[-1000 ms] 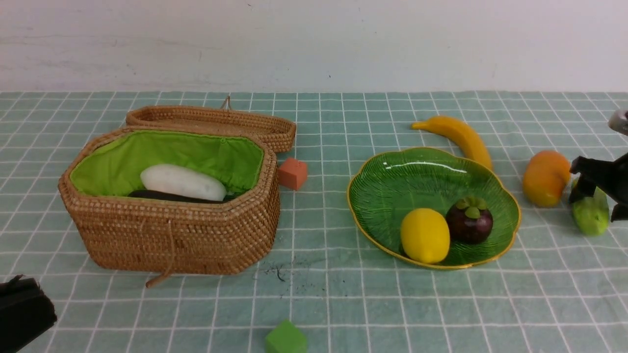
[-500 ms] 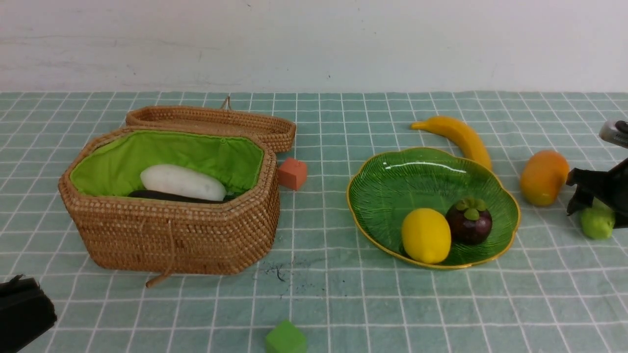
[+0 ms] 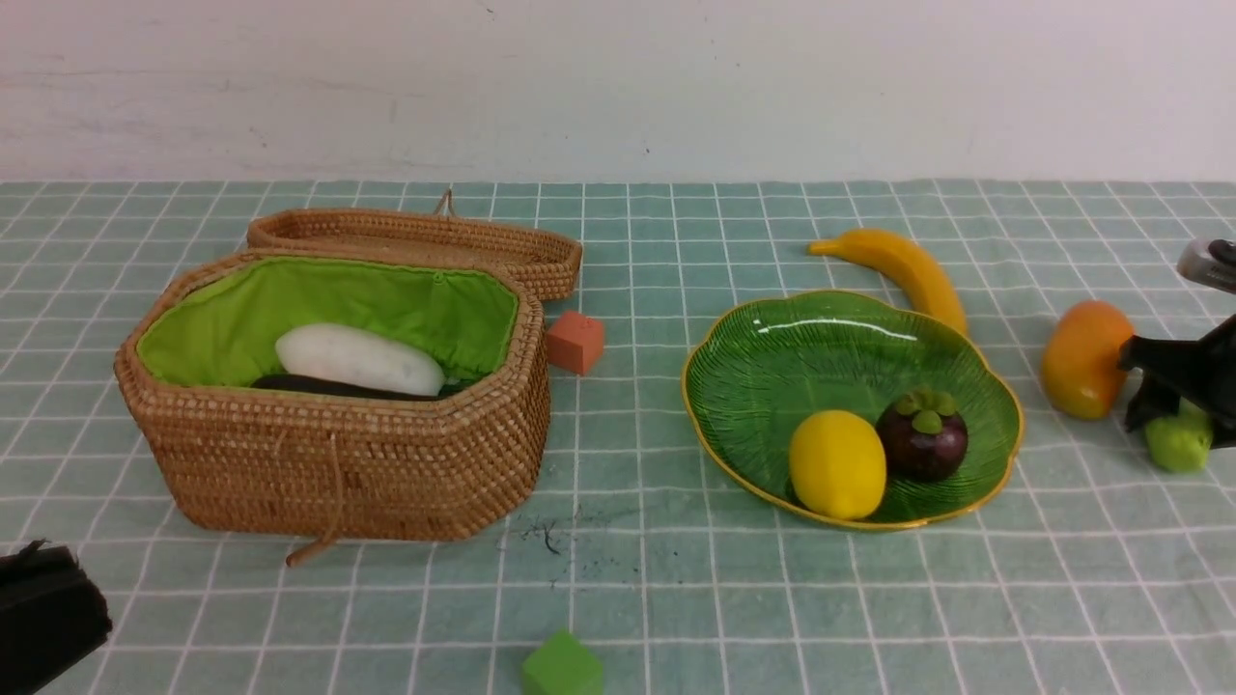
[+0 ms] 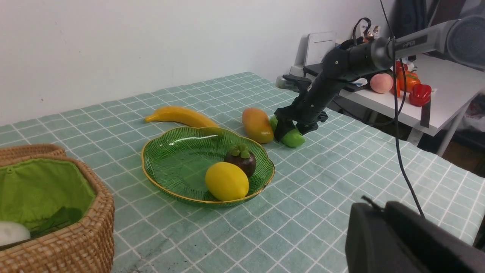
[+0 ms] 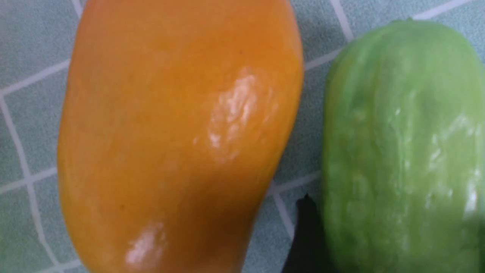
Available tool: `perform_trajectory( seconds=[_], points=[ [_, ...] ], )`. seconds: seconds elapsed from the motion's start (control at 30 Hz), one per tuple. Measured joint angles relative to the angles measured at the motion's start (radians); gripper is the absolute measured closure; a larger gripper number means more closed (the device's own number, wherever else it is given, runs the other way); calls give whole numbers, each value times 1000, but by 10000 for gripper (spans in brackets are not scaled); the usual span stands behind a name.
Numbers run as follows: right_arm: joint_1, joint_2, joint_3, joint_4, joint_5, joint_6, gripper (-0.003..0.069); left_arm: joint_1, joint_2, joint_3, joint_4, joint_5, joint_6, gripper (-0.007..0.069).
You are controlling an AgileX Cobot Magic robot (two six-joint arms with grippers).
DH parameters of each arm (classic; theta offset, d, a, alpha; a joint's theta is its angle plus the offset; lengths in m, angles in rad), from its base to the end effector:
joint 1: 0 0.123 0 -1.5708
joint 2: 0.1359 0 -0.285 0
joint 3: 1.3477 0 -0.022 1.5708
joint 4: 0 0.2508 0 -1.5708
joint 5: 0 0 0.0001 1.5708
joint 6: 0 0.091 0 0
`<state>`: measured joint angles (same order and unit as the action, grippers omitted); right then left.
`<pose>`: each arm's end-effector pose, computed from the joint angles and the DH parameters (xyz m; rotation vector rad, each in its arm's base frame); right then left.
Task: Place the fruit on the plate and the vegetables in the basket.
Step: Take a chayote with your right arm and place it on the basket on the left.
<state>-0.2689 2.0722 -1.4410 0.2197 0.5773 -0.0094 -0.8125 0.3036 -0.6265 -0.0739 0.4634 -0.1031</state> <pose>0.4229 -0.1053 0.1601 0.5528 2.6159 0.1301 0.0350 -0.0414 0.3596 0.5561 1.5858 -0.7762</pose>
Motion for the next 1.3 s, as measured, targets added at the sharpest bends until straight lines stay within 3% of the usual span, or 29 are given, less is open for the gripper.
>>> perform_trajectory(
  seconds=[0.6, 0.77, 0.97, 1.0, 1.1, 1.2, 1.3],
  points=[
    [2, -215, 14, 3, 245, -39, 213, 0, 0, 0, 0, 5, 0, 582],
    [44, -341, 14, 1, 303, -47, 213, 0, 0, 0, 0, 29, 0, 582],
    [244, -444, -26, 151, 315, -266, 213, 0, 0, 0, 21, 64, -5, 582],
    [343, -444, -67, 239, 305, -386, 213, 0, 0, 0, 55, 76, -28, 582],
    [539, -396, -181, 407, 255, -620, 213, 0, 1, 0, 192, 111, -155, 582],
    [708, -305, -301, 537, 206, -761, 213, 0, 1, 0, 356, 148, -332, 582],
    [800, -209, -399, 587, 155, -826, 213, 0, 1, 0, 492, 177, -476, 582]
  ],
)
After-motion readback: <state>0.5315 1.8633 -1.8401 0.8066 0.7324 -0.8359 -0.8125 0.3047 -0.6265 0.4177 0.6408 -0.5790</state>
